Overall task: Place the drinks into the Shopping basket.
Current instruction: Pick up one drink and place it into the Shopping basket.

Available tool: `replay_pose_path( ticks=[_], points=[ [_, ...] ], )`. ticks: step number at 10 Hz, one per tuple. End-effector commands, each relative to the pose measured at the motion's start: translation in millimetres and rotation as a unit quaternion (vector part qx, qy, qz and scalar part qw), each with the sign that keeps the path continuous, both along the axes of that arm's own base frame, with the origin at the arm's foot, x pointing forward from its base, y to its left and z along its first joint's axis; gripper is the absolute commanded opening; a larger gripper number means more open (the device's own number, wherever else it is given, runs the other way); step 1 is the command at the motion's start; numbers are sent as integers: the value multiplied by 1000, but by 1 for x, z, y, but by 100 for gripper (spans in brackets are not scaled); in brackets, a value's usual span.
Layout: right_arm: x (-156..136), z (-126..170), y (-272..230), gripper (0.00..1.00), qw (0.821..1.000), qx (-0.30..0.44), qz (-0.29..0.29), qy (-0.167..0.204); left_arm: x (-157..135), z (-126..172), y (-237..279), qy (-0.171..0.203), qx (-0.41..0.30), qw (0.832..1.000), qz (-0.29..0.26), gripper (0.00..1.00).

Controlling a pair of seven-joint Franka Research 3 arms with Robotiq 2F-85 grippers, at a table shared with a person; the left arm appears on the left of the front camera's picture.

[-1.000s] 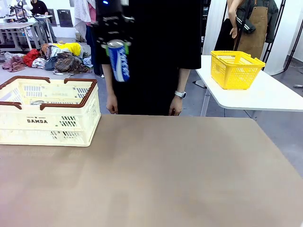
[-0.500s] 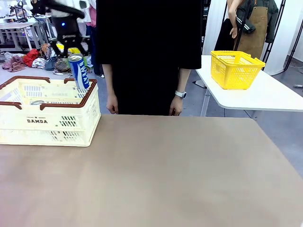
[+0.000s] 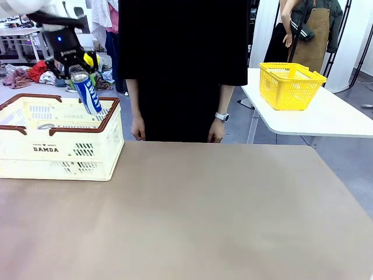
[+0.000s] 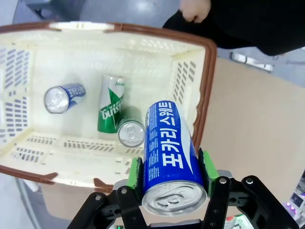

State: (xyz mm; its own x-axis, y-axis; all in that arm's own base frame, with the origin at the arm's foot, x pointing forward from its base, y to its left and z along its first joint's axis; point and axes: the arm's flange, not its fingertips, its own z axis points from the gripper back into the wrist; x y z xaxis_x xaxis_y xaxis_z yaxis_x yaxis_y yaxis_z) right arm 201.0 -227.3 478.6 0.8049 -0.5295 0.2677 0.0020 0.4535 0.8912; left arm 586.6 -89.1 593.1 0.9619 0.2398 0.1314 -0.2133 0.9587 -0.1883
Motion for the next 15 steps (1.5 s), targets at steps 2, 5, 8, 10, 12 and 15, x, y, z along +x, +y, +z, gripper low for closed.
replay_pose_path(
  ticks=[2, 5, 8, 10, 12, 15],
  points=[
    [1, 0, 0, 100, 1000, 1, 1, -16, 5, -39, -4, 16, 3, 1000, -1, 0],
    [1, 0, 0, 100, 1000, 1, 1, -16, 6, -68, -4, 18, 27, 999, 24, 0],
    [1, 0, 0, 100, 1000, 1, 1, -16, 13, -93, -7, 42, 39, 998, 28, 0],
    [1, 0, 0, 100, 1000, 1, 1, -16, 15, -109, -6, 48, 39, 997, 39, 0],
    [1, 0, 0, 100, 1000, 1, 1, -16, 15, -125, -4, 60, 29, 997, 43, 0],
    [1, 0, 0, 100, 1000, 1, 1, -16, 13, -139, 0, 67, 18, 996, 51, 0]
  ],
)
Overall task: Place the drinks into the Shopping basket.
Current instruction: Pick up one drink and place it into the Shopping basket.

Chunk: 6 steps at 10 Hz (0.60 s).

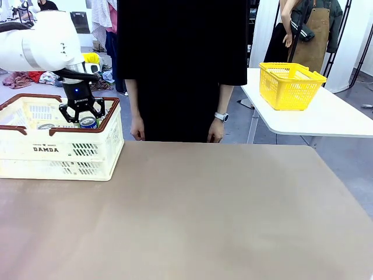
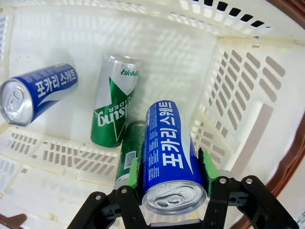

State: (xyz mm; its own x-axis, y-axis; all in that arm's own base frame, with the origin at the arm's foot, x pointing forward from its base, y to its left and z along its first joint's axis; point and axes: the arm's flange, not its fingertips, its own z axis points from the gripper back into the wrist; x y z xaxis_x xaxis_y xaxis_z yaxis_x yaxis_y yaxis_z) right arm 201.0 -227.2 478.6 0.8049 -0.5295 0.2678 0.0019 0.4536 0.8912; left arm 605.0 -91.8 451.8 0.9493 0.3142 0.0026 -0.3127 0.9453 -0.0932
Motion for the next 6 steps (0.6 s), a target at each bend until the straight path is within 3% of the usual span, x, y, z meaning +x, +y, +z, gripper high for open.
replay_pose_path(
  ticks=[1, 3, 4, 5, 6],
  points=[
    [1, 0, 0, 100, 1000, 2, 1, -16, -6, 0, 4, -3, -10, 1000, 12, 0],
    [1, 0, 0, 100, 1000, 2, 1, -16, -5, -5, 2, 13, -8, 1000, 13, 3],
    [1, 0, 0, 100, 1000, 2, 1, -16, -5, -6, 1, 17, -10, 1000, 10, 37],
    [1, 0, 0, 100, 1000, 2, 1, -16, -6, -7, 1, 15, -18, 1000, 6, 97],
    [1, 0, 0, 100, 1000, 2, 1, -16, -6, -7, 0, 18, -19, 1000, 5, 100]
  ],
)
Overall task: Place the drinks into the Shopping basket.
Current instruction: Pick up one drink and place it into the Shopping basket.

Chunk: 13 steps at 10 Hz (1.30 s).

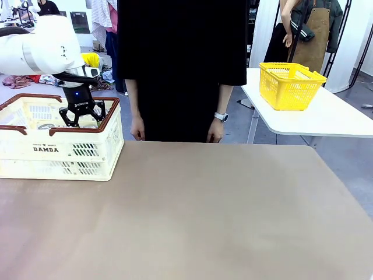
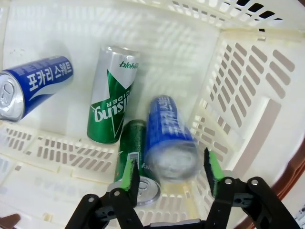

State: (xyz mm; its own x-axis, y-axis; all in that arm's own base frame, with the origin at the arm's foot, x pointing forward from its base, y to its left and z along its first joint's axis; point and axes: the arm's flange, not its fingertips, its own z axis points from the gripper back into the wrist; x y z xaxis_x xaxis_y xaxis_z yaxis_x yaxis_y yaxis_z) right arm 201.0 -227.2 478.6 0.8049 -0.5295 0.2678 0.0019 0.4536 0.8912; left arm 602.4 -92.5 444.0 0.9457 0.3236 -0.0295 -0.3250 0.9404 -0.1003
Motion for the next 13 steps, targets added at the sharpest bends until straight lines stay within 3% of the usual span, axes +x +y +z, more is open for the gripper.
replay_pose_path(
  ticks=[1, 7, 9, 11, 13],
  points=[
    [1, 0, 0, 100, 1000, 2, 1, -16, -4, 0, 1, 5, -10, 1000, 0, 100],
    [1, 0, 0, 100, 1000, 2, 1, -16, -22, 33, 1, -27, -14, 1000, -1, 100],
    [1, 0, 0, 100, 1000, 2, 1, -16, -47, 80, 8, -56, -43, 997, -16, 100],
    [1, 0, 0, 100, 1000, 2, 1, -16, -98, 161, 11, -109, -68, 991, -40, 100],
    [1, 0, 0, 100, 1000, 2, 1, -16, -155, 216, -6, -159, -99, 978, -96, 100]
  ],
)
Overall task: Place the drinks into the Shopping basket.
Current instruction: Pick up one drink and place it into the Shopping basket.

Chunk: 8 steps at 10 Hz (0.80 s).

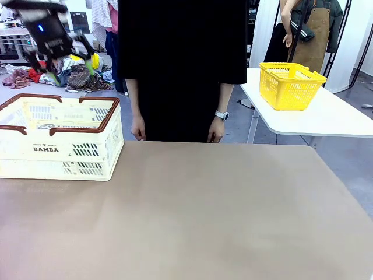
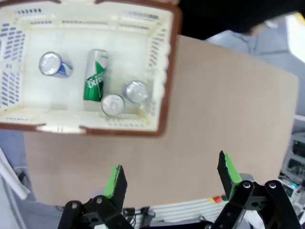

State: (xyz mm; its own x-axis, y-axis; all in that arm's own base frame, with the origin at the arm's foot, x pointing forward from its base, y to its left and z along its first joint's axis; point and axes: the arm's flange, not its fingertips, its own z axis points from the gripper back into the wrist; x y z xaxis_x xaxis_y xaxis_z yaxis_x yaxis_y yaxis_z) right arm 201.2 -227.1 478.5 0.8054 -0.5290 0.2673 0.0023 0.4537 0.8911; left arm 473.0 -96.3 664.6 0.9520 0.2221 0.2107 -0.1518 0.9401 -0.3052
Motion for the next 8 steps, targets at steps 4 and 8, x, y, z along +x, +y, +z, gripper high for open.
replay_pose_path(
  ticks=[4, 8],
  points=[
    [1, 0, 0, 100, 1000, 2, 1, -16, -119, 2, -62, -8, -148, 949, -279, 100],
    [1, 0, 0, 100, 1000, 2, 1, -16, -168, -76, -4, -88, -385, 889, -231, 100]
  ],
)
